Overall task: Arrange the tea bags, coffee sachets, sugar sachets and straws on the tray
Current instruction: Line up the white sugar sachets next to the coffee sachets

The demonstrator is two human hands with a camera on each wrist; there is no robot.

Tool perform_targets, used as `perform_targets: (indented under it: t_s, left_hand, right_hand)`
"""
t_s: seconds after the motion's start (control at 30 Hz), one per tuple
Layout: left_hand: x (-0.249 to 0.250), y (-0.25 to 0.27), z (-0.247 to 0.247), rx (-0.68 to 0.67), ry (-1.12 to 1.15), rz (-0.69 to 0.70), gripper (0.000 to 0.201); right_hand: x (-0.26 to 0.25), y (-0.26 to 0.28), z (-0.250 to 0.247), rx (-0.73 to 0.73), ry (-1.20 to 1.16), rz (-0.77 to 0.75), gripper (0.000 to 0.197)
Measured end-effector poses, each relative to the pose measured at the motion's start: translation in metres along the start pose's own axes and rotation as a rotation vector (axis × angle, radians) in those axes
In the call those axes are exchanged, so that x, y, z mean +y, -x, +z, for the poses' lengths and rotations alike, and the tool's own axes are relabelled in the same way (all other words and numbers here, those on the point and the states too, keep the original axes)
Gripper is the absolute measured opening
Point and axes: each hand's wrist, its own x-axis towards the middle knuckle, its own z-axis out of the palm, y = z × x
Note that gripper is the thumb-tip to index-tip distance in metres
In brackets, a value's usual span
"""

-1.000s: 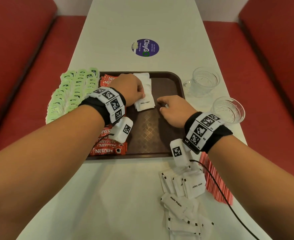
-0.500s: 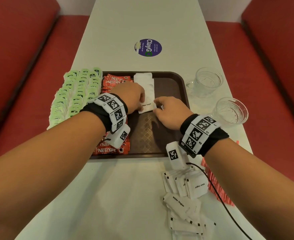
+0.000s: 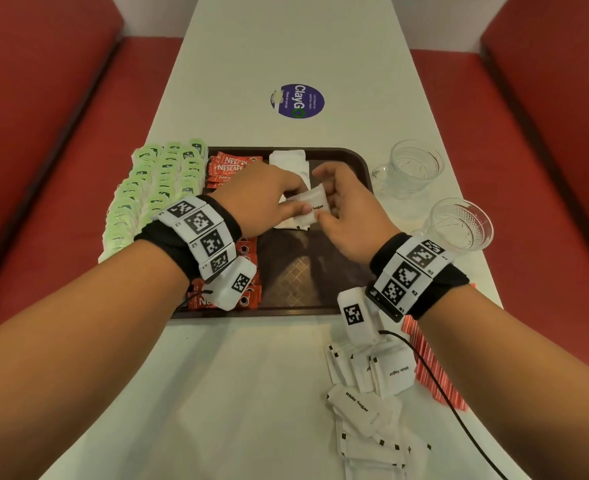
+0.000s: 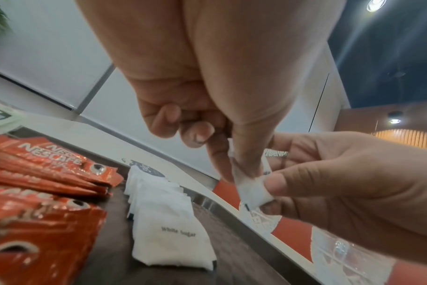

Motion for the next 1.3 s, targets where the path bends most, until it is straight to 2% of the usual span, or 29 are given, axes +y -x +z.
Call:
perform_targets:
  t_s: [0.1, 0.2, 0.3, 0.37, 0.47, 0.53, 0.67, 0.73, 0.8, 0.9, 0.97, 1.13, 1.23, 1.3]
  left_hand:
    - [-0.005, 0.002, -0.002, 0.03, 0.024, -0.005, 0.02]
    - [-0.01, 0.002, -0.005, -0.004, 0.002, -0.035, 0.023]
    - [-0.018, -0.001, -0.003, -0.047, -0.075, -0.103, 0.027]
    - [-0.022, -0.005, 0.001, -0.092, -0.128, -0.15, 0.028]
    - [-0.021, -0.012, 0.008, -0.181, -0.158, -0.202, 0.029]
    - [-0.019, -0.018, 0.013, -0.204, -0.173, -0.237, 0.031]
    - [-0.018, -0.025, 0.015, -0.136, -0.171, -0.317, 0.034]
    - [-0.018, -0.024, 0.015, -0.101, -0.181, -0.314, 0.038]
    - [-0.015, -0.021, 0.016, -0.156, -0.213, -0.279, 0.039]
    - [-0.01, -0.021, 0.019, -0.294, -0.243, -0.276, 0.03]
    - [-0.008, -0.024, 0.02, -0.316, -0.244, -0.281, 0.027]
    - [-0.005, -0.027, 0.014, -0.295, -0.258, -0.273, 0.025]
    - [0.007, -0.014, 0.007, -0.186, -0.253, -0.244, 0.027]
    - [0.024, 0.002, 0.002, -0.089, -0.189, -0.198, 0.025]
  right_hand:
    - [0.002, -0.002, -0.002, 0.09, -0.006, 0.029, 0.034]
    - [0.003, -0.003, -0.005, 0.136, 0.026, 0.058, 0.01]
    - [0.009, -0.006, -0.004, 0.138, 0.088, 0.117, 0.01]
    - [0.014, -0.009, -0.002, 0.052, 0.254, 0.164, 0.004]
    - [0.016, -0.01, 0.004, -0.107, 0.423, 0.213, 0.026]
    - [0.013, -0.011, 0.008, -0.161, 0.48, 0.21, 0.031]
    - [0.011, -0.018, 0.015, -0.206, 0.511, 0.224, 0.028]
    - [0.012, -0.02, 0.016, -0.214, 0.512, 0.239, 0.026]
    - [0.014, -0.022, 0.017, -0.217, 0.513, 0.244, 0.025]
    - [0.012, -0.025, 0.018, -0.227, 0.523, 0.235, 0.022]
    - [0.009, -0.026, 0.017, -0.239, 0.529, 0.238, 0.023]
    - [0.0, -0.016, 0.009, -0.243, 0.547, 0.246, 0.031]
    - [-0.009, 0.004, -0.005, -0.247, 0.533, 0.22, 0.037]
    - [-0.015, 0.022, -0.017, -0.244, 0.529, 0.184, 0.034]
